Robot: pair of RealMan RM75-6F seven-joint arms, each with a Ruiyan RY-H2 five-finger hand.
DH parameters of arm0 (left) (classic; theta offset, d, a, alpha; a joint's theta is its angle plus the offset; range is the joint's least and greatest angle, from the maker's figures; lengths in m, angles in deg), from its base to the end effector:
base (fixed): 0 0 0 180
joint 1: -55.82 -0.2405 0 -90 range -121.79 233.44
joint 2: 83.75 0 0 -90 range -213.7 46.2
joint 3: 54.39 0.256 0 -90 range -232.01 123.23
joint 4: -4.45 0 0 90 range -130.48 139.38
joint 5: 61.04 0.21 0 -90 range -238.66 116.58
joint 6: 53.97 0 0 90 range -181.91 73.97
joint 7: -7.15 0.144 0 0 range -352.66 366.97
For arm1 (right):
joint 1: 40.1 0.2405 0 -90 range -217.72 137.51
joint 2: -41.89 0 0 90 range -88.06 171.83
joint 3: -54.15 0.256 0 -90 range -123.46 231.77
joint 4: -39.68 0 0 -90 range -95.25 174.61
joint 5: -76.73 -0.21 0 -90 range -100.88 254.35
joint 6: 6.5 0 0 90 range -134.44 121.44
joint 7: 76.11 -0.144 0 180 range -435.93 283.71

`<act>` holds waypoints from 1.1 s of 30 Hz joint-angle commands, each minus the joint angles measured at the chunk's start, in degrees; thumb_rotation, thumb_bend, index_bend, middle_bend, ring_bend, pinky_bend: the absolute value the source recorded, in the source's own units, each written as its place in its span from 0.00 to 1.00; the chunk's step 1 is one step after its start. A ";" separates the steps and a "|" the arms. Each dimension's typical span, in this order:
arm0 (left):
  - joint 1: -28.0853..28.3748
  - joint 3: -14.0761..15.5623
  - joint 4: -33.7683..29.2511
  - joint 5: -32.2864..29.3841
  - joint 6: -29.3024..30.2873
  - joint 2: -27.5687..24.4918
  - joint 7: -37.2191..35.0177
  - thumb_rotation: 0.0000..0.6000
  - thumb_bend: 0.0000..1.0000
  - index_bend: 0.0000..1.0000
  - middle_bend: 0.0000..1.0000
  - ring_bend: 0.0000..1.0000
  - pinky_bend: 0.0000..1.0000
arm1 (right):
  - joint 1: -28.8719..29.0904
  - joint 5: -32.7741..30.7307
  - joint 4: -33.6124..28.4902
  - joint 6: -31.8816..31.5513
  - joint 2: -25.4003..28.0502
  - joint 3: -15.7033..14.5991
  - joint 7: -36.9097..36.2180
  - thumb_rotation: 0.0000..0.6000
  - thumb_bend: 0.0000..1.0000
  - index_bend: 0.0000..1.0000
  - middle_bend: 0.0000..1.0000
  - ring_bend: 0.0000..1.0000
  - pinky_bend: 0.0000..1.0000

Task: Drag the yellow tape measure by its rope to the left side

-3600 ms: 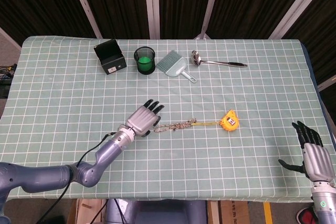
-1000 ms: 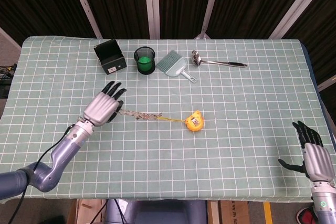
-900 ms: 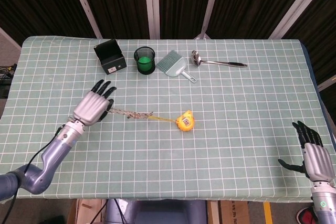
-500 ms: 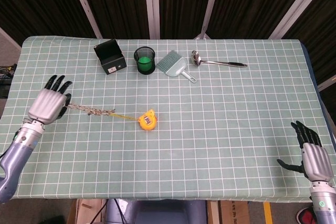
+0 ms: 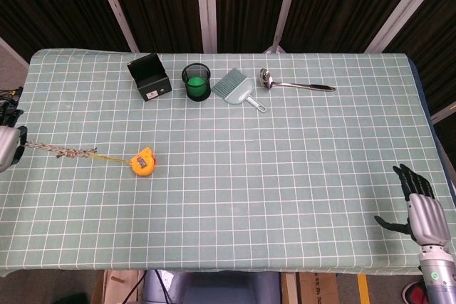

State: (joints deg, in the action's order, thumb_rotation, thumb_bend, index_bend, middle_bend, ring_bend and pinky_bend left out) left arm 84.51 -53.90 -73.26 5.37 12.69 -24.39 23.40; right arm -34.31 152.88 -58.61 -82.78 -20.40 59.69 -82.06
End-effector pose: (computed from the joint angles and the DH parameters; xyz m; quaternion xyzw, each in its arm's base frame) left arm -0.3301 0.3163 0.2106 -0.6816 -0.2418 -0.1826 0.6661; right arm -0.3150 -0.1917 0.1530 0.5279 -0.5036 0.3886 0.5628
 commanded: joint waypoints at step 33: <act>-20.12 1.98 -19.15 12.00 22.39 2.89 -8.16 1.00 0.01 0.00 0.00 0.00 0.00 | 0.38 2.46 1.46 -1.15 -0.59 -1.35 7.65 1.00 0.12 0.00 0.00 0.00 0.00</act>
State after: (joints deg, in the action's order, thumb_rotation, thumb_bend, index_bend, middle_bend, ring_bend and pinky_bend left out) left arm 65.03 -52.44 -93.07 16.71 34.64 -22.15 16.11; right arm -33.93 154.92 -57.17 -83.53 -20.85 58.42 -74.89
